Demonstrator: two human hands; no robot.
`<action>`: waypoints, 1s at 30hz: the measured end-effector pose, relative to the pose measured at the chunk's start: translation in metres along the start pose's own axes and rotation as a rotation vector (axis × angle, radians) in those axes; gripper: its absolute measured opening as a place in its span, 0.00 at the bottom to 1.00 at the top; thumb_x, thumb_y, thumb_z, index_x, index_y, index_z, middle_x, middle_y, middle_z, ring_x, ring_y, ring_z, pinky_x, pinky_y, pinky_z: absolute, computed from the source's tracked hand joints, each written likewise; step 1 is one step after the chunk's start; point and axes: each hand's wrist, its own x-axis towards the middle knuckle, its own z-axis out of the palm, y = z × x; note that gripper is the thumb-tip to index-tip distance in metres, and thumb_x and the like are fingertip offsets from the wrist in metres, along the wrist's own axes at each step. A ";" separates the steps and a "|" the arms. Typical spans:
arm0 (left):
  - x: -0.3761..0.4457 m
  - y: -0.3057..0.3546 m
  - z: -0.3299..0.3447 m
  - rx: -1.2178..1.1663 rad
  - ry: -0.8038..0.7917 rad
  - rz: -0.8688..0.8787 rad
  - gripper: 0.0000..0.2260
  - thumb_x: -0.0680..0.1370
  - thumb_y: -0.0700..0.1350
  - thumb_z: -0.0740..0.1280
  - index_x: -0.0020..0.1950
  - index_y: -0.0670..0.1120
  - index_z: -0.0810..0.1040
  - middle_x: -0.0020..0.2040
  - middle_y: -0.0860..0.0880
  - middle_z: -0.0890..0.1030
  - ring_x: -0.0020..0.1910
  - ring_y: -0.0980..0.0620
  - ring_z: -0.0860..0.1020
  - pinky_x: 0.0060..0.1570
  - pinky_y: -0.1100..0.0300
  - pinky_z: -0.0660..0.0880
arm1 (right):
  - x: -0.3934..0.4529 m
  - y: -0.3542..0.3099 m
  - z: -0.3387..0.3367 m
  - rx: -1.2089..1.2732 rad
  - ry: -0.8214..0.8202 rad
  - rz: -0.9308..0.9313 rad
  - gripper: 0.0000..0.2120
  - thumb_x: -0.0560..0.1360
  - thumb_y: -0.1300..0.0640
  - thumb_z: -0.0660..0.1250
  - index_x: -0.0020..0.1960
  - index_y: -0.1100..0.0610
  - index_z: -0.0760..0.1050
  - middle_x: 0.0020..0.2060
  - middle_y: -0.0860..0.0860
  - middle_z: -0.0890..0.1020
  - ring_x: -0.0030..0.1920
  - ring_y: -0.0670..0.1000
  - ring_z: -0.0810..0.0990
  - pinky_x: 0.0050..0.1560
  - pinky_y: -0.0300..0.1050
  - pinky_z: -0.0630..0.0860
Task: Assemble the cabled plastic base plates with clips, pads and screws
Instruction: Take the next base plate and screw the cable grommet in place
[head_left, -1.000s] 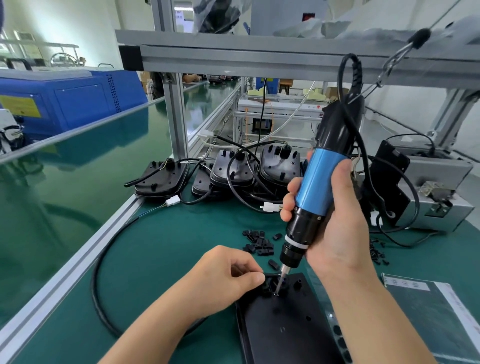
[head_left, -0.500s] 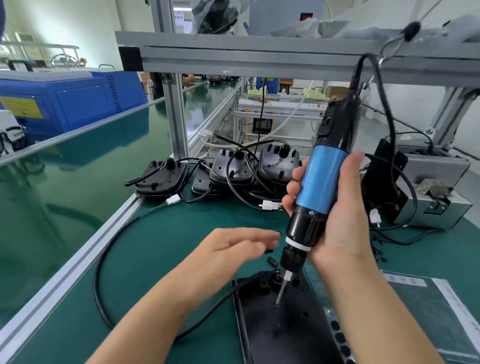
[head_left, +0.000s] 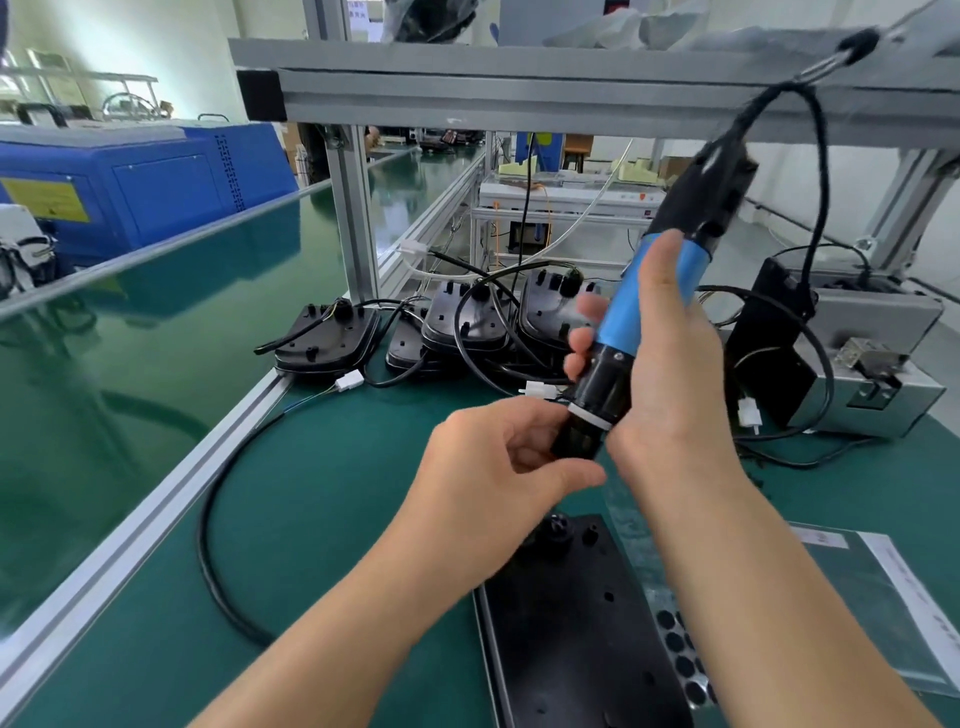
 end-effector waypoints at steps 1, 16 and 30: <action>0.003 -0.002 -0.006 0.002 -0.053 0.000 0.11 0.68 0.49 0.75 0.49 0.58 0.83 0.44 0.52 0.85 0.44 0.53 0.83 0.51 0.56 0.79 | -0.001 -0.001 -0.001 0.034 -0.006 -0.036 0.21 0.73 0.37 0.65 0.53 0.54 0.72 0.34 0.51 0.81 0.28 0.49 0.78 0.28 0.42 0.76; 0.004 -0.056 -0.026 0.170 -0.344 -0.302 0.04 0.74 0.44 0.71 0.40 0.51 0.82 0.35 0.56 0.82 0.34 0.62 0.77 0.38 0.70 0.71 | -0.018 0.007 -0.009 -0.052 -0.288 -0.321 0.25 0.69 0.36 0.64 0.56 0.53 0.72 0.33 0.50 0.78 0.27 0.51 0.74 0.28 0.43 0.72; 0.009 -0.061 -0.022 0.217 -0.279 -0.305 0.07 0.73 0.46 0.71 0.33 0.51 0.81 0.27 0.58 0.77 0.28 0.61 0.72 0.33 0.71 0.69 | -0.019 0.020 0.000 -0.082 -0.315 -0.354 0.21 0.70 0.35 0.65 0.52 0.50 0.72 0.32 0.49 0.77 0.25 0.52 0.74 0.28 0.43 0.71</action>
